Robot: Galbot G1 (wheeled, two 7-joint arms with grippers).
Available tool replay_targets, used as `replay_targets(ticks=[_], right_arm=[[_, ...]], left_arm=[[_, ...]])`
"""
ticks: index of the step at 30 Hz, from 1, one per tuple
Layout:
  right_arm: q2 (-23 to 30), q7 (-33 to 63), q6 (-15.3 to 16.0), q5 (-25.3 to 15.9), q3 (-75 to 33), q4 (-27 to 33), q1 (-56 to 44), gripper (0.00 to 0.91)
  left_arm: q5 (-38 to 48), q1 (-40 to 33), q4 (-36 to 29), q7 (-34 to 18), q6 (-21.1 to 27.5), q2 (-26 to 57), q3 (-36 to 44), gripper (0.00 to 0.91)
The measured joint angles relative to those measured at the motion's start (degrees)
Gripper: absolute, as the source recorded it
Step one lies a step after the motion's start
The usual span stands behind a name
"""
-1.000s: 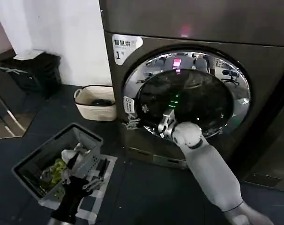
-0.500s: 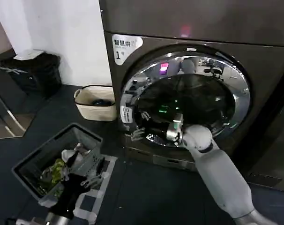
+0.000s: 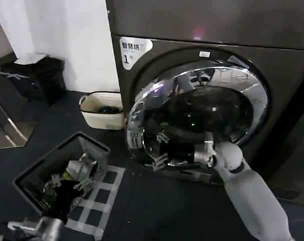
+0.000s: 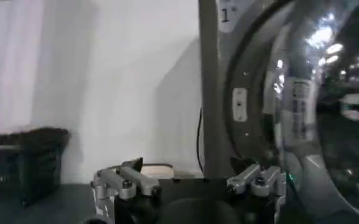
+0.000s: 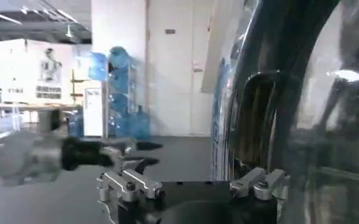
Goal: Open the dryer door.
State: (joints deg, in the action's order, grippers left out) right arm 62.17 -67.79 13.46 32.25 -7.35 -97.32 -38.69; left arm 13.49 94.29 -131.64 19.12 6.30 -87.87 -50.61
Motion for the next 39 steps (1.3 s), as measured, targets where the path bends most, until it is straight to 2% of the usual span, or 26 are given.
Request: replay_targets(ticks=[5, 21, 26, 32, 39], right_arm=[[-1.1, -4.8, -3.6, -2.1, -0.5, -1.6, -2.5, 0.907], [-4.4, -16.0, -2.4, -1.0, -3.4, -4.8, -8.2, 0.907], [-6.1, -16.0, -3.4, -0.1, -5.2, -5.5, -10.1, 0.907], [-7.6, -15.9, -6.1, 0.4, -8.5, -6.2, -13.3, 0.907], [-8.8, -15.9, -8.3, 1.9, -15.8, -6.9, -17.9, 0.907]], left_arm=[[2.9, -1.5, 1.3, 0.8, -2.0, 0.8, -1.5, 0.907], [11.2, -5.0, 4.4, 6.3, -1.1, 4.5, -1.5, 0.907], [16.2, -6.5, 6.0, 8.3, -0.1, 8.9, 0.8, 0.907], [25.3, -9.2, 8.0, 8.8, 2.2, 16.2, 4.0, 0.907], [28.4, -13.0, 10.8, 10.1, 2.0, 22.7, 8.7, 0.907]])
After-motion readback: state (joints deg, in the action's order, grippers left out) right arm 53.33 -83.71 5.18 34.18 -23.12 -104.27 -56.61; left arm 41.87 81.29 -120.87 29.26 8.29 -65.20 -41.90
